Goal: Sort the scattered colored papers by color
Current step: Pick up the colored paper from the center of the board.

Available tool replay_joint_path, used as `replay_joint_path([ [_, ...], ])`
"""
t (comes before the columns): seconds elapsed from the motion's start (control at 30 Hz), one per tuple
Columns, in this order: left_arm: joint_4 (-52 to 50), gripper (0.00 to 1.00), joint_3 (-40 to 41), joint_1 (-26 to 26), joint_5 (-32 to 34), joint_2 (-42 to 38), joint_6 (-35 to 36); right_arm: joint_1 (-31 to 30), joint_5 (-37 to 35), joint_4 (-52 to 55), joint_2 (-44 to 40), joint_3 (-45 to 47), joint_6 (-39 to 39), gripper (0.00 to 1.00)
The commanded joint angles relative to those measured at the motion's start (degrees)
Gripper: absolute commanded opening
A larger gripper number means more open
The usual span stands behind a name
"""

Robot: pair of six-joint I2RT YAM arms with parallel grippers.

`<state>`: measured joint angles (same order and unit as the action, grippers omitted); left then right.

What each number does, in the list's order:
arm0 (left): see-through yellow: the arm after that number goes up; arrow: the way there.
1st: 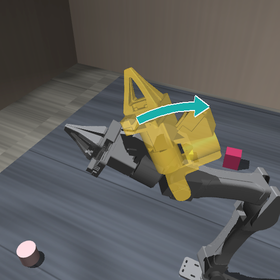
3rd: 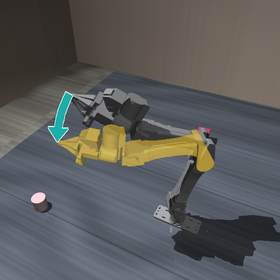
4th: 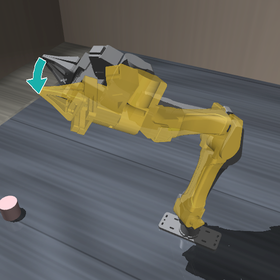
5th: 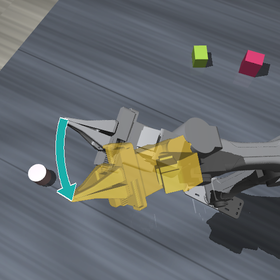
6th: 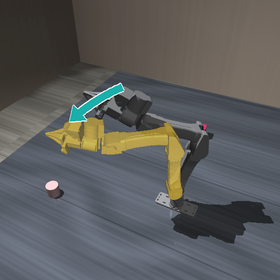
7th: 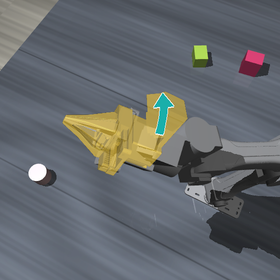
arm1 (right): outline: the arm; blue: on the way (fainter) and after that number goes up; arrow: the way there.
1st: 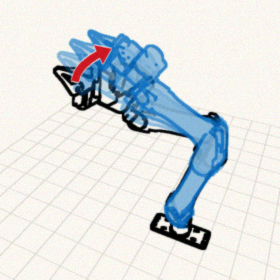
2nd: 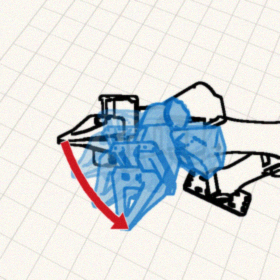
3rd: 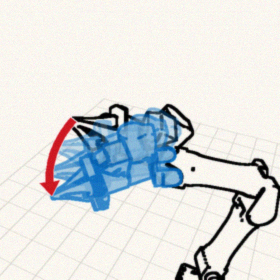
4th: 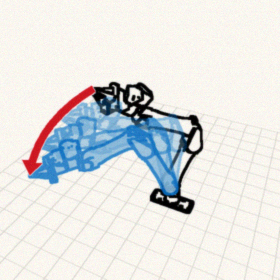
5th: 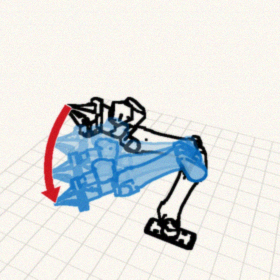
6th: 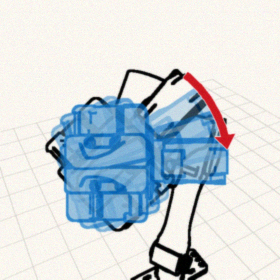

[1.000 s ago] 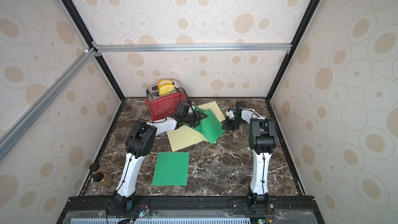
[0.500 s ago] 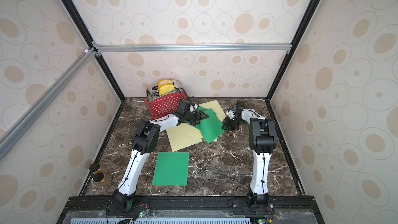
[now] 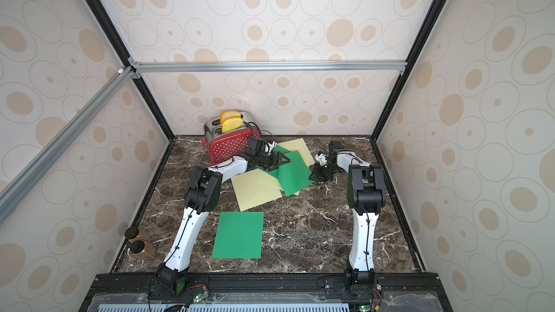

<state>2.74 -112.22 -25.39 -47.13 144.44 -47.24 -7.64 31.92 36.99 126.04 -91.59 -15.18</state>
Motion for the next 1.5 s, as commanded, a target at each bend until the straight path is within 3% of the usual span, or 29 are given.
replay_joint_path([
  [0.0, 21.27, 0.72, 1.3, 0.8, -6.93, -1.35, -9.91, -0.53, -2.79, 2.51, 3.25, 2.3, 0.32, 0.22],
  [0.1, 34.63, 0.74, 2.14, 1.06, -7.9, -2.03, -20.74, -0.67, -2.82, 2.46, 3.29, 2.34, 0.3, 0.22],
  [0.4, 29.55, 0.76, 6.19, 0.75, -12.83, -2.18, -18.35, -0.71, -2.83, 2.29, 3.51, 2.36, 0.22, 0.22],
  [0.47, 22.33, 0.75, 6.71, 0.32, -12.54, -2.18, -13.65, -0.71, -2.83, 2.28, 3.36, 2.45, 0.15, 0.22],
  [0.6, -8.26, 0.74, 2.32, -1.58, -5.35, -2.93, 7.2, -0.75, -2.91, 1.95, 3.34, 2.65, -0.03, 0.22],
  [0.67, -10.36, 0.73, 2.06, -2.22, -4.51, -3.64, 7.5, -0.71, -3.01, 1.97, 3.34, 2.56, -0.03, 0.22],
  [0.8, -5.81, 0.75, 3.91, -3.09, -3.27, -5.86, 3.36, -0.71, -3.09, 1.9, 3.47, 2.37, -0.26, 0.22],
  [0.87, 4.74, 0.74, 6.19, -3.26, -4.92, -5.41, -6.44, -0.71, -3.09, 1.95, 3.53, 2.29, -0.12, 0.22],
  [0.93, 23.08, 0.75, 11.71, -3.35, -4.12, -7.15, -19.36, -0.71, -3.01, 1.96, 3.42, 2.36, -0.03, 0.22],
  [1.1, 24.62, 0.75, 12.84, -3.49, -1.11, -9.67, -25.74, -0.71, -3.18, 1.6, 3.34, 2.59, -0.31, 0.22],
  [1.23, 28.36, 0.75, 19.27, -3.49, 2.51, -12.73, -33.45, -0.71, -3.18, 1.54, 3.26, 2.73, -0.27, 0.22],
  [1.4, 40.94, 0.76, 29.57, -4.83, 9.13, -13.48, -46.72, -0.8, -3.23, 1.12, 3.1, 3.05, -0.53, 0.22],
  [1.47, 45.16, 0.76, 30.92, -6.12, 10.48, -11.77, -48.87, -0.8, -3.31, 1.08, 3.07, 3.03, -0.48, 0.22],
])
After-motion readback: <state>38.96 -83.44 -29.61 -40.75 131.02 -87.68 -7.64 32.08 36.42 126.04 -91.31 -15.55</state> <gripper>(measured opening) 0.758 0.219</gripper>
